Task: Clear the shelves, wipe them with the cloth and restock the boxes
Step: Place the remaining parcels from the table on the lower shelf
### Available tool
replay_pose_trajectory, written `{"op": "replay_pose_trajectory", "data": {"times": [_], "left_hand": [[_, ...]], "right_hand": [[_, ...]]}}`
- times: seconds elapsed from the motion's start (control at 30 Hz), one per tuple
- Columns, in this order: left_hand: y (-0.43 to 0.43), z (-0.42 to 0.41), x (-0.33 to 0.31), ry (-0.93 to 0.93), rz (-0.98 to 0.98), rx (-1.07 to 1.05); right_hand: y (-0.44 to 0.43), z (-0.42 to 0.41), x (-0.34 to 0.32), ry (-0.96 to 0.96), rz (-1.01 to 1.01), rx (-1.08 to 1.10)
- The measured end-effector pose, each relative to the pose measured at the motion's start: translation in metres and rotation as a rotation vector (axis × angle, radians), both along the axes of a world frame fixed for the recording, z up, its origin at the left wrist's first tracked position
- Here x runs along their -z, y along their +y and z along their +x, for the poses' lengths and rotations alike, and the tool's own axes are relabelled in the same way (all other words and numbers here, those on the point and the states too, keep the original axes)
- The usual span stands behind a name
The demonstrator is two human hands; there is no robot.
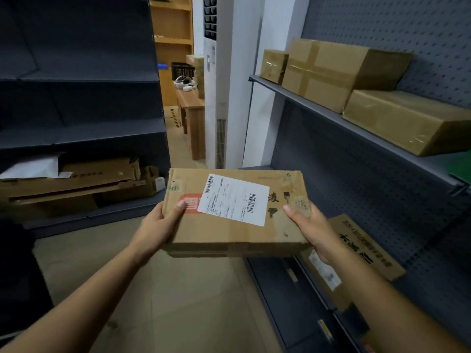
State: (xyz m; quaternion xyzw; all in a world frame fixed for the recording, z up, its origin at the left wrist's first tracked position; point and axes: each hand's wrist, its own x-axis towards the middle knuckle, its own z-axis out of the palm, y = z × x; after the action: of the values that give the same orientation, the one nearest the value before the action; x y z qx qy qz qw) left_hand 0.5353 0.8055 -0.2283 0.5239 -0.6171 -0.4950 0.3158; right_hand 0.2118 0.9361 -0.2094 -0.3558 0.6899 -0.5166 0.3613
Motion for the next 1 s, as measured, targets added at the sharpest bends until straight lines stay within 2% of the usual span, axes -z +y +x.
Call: {"op": "replay_pose_trajectory", "data": {"times": [0.5,0.7,1.0], "left_hand": [[-0.198,-0.133,0.042,-0.093,0.018,0.114],[-0.256,-0.204,0.051,-0.089,0.0,0.14],[-0.337,-0.298,0.08,-0.101,0.05,0.34]], "right_hand": [[-0.152,-0.116,0.042,0.028,0.077,0.159],[-0.196,-0.172,0.058,-0.012,0.151,0.228],[-0.227,-0.221,0.09,-0.124,0.228,0.403]]}}
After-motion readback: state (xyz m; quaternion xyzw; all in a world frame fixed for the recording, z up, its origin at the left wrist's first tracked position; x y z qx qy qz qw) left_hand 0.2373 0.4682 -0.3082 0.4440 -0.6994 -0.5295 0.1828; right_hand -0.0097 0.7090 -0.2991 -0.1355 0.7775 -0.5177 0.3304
